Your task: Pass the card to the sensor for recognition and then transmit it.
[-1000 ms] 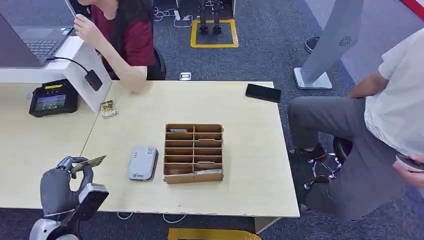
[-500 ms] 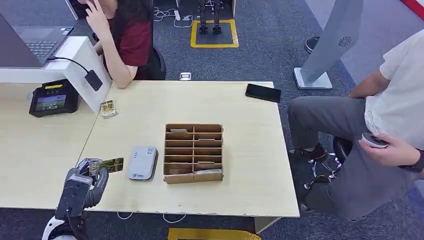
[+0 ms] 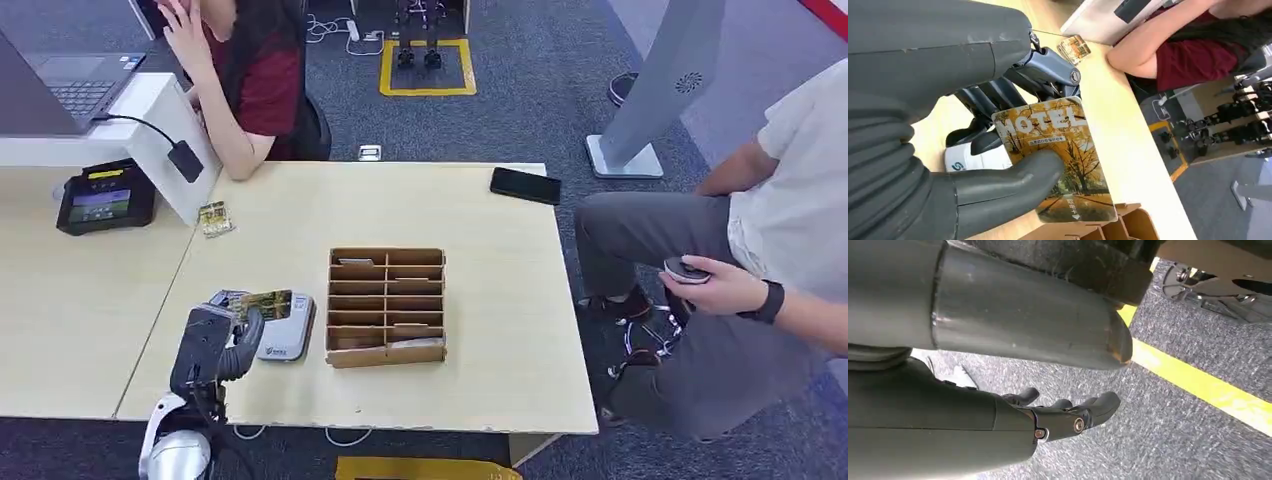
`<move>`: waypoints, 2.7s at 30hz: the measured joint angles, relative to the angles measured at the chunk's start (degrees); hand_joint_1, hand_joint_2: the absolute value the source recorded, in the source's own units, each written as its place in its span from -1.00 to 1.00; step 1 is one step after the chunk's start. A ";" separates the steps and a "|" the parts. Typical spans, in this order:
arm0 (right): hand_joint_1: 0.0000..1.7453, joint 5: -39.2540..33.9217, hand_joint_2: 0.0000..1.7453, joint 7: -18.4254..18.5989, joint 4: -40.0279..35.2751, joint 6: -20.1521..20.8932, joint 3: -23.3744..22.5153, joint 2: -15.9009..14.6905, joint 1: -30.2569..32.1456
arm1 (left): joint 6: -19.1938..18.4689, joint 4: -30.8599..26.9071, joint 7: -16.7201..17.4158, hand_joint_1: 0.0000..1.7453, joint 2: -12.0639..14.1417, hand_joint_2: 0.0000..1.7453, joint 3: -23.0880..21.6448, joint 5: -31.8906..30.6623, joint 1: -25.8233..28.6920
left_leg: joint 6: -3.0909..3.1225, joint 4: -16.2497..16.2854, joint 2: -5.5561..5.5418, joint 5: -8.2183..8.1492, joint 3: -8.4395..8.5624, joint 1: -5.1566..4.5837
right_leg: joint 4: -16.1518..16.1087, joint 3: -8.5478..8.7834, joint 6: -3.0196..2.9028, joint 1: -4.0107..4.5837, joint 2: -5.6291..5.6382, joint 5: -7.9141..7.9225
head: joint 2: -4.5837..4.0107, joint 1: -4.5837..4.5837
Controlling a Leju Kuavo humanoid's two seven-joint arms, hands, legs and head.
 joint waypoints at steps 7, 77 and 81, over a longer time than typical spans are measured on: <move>-1.00 0.00 -1.00 0.02 0.02 -0.02 1.31 -0.20 -0.06 | 0.35 2.44 1.26 1.00 -0.07 1.00 -0.11 -0.91 -1.47 | 0.00 0.00 0.00 0.00 -0.01 0.01 | 0.00 -0.02 0.00 0.01 0.00 -0.01 | 0.00 0.00; -1.00 0.00 -1.00 1.33 1.11 1.27 9.83 -1.44 -1.53 | 11.95 39.77 0.42 1.00 -0.83 1.00 10.71 -16.83 -17.52 | 0.05 0.01 -0.16 0.13 -0.01 -0.01 | 0.01 0.12 0.03 -0.02 -0.18 0.05 | 0.00 -0.02; -1.00 0.00 -1.00 1.40 1.11 1.27 9.97 -1.44 -1.60 | 12.35 40.77 0.06 1.00 -0.85 1.00 10.75 -16.96 -17.96 | 0.08 0.01 -0.18 0.15 -0.01 -0.01 | 0.01 0.13 0.03 -0.02 -0.21 0.05 | 0.00 -0.04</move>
